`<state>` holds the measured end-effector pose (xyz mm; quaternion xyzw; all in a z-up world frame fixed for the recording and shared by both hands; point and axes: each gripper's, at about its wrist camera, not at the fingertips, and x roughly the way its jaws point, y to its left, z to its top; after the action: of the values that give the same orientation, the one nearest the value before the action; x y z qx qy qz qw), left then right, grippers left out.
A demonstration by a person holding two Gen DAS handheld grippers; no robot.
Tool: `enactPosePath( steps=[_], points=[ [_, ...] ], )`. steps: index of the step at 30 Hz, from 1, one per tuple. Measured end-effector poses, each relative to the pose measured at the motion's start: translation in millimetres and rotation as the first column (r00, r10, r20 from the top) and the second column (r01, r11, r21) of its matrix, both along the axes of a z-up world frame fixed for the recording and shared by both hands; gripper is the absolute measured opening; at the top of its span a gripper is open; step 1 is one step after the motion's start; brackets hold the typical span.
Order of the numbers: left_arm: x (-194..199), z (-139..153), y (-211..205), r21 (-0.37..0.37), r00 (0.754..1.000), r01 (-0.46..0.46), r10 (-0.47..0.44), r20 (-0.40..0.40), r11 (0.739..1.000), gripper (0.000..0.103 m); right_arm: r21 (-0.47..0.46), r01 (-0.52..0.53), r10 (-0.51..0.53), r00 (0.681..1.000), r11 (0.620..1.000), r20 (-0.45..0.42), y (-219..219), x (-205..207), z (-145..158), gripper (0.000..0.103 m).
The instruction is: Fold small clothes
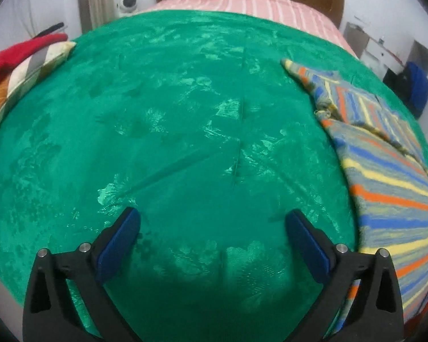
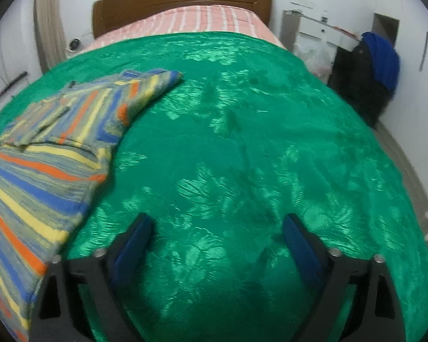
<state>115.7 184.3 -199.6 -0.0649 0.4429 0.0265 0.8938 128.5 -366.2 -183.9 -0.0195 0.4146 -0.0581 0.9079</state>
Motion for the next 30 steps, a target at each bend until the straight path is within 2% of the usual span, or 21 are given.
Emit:
enactPosePath(
  steps=[2,7,30],
  points=[
    [-0.8,-2.6,-4.1,0.018,1.0,-0.004,0.004,0.009,1.0,0.103,-0.027,0.026,-0.026,1.0,0.999,-0.008,1.4,-0.6,-1.0,0.102],
    [-11.9,-3.4,-2.6,0.019,0.999,-0.019,0.018,0.044,1.0,0.103,0.006,0.024,-0.024,1.0,1.0,-0.009,-3.9,-1.9,-2.4,0.103],
    [-18.3,-3.1,-6.8,0.043,0.998,-0.026,0.023,0.066,0.999,0.103,0.009,0.019,-0.02,1.0,1.0,0.008,-5.1,-6.1,-3.0,0.103]
  ],
)
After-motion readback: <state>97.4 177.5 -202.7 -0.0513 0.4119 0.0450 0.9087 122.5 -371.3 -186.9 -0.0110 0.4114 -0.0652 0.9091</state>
